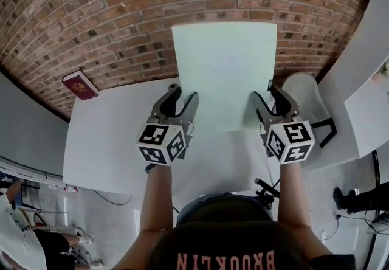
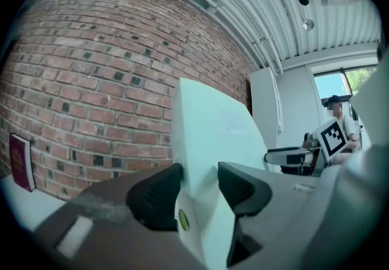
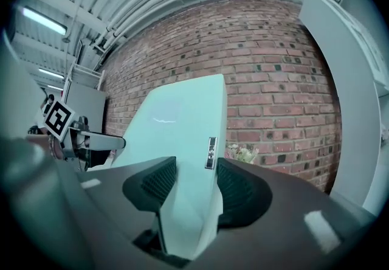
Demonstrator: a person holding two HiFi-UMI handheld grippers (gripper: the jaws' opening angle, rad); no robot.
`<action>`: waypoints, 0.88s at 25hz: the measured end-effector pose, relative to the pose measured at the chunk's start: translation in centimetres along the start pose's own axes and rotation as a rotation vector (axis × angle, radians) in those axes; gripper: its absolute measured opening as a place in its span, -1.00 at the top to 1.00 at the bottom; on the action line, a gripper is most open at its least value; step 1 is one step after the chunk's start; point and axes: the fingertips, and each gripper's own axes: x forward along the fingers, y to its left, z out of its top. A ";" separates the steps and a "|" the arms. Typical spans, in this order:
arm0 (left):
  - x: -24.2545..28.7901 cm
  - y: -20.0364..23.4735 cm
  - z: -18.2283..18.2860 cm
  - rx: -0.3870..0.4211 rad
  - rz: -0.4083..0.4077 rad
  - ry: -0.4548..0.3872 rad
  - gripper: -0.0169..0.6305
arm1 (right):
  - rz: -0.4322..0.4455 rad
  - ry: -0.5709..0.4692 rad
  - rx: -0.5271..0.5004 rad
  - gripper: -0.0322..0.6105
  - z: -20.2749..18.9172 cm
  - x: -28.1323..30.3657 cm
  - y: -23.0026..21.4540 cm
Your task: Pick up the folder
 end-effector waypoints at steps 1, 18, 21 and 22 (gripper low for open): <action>0.0 -0.1 0.4 0.013 0.000 -0.009 0.33 | -0.007 -0.012 -0.012 0.26 0.5 -0.1 -0.1; -1.5 -1.7 5.8 0.186 0.025 -0.139 0.34 | -0.051 -0.183 -0.111 0.28 5.6 -2.1 0.4; -1.7 -1.8 6.0 0.192 0.026 -0.146 0.34 | -0.054 -0.195 -0.112 0.28 5.8 -2.3 0.5; -1.8 -1.8 6.0 0.194 0.027 -0.147 0.34 | -0.056 -0.198 -0.112 0.28 5.8 -2.4 0.5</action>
